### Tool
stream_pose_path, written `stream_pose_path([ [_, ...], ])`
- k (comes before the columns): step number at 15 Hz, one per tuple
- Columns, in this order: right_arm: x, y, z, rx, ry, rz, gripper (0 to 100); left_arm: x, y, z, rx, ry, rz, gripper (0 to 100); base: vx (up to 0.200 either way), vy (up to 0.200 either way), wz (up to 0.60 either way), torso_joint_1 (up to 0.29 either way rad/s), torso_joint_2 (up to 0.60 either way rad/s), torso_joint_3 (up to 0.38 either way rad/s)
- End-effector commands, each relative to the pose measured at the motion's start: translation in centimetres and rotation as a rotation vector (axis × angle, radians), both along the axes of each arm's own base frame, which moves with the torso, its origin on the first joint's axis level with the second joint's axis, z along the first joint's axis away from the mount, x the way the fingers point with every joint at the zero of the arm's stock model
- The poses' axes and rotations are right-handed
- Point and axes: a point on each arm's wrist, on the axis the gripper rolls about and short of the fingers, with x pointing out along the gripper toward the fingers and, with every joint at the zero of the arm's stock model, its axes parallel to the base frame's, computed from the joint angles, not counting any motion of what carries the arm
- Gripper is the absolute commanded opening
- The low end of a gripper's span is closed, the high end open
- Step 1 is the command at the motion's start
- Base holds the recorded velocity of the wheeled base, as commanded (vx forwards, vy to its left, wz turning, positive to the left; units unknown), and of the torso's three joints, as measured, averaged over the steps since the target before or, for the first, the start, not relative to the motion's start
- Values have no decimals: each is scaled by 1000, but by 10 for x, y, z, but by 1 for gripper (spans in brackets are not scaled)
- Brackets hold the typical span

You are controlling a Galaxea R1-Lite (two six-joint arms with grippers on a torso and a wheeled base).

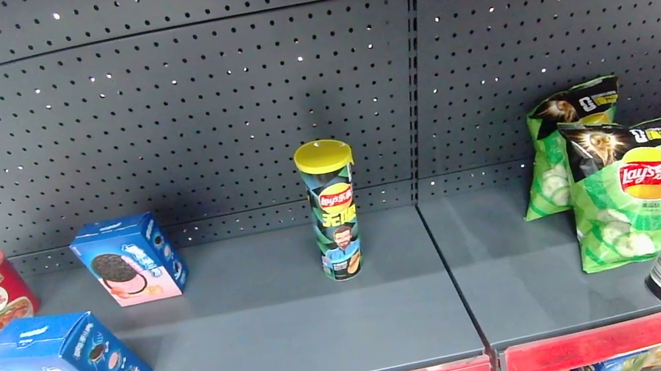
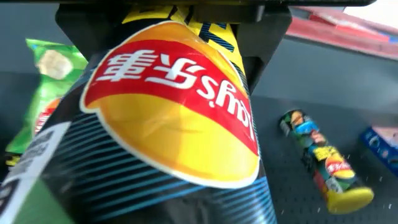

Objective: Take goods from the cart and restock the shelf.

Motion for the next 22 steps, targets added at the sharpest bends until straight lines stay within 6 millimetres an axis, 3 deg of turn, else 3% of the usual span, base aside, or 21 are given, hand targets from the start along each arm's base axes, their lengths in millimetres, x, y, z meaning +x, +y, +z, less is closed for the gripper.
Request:
stream_pose_path([
  [1,13,12,13,-10,0,63,0,0,0,0,0,1,0,100,0,0,0,0,0,0],
  [3,16,17,30,6,-42,120,0,0,0,0,0,1,0,100,0,0,0,0,0,0],
  [5,15,20,39,-1,-31,290,0,0,0,0,0,1,0,100,0,0,0,0,0,0],
  [7,18,23,40,-15,19,335,0,0,0,0,0,1,0,100,0,0,0,0,0,0],
  [10,30,26,36,-21,60,316,0,0,0,0,0,1,0,100,0,0,0,0,0,0],
  [15,34,27,31,-56,181,261,0,0,0,0,3,1,-4,100,0,0,0,0,0,0],
  [22,40,27,28,-63,198,224,0,0,0,0,17,3,-8,100,0,0,0,0,0,0],
])
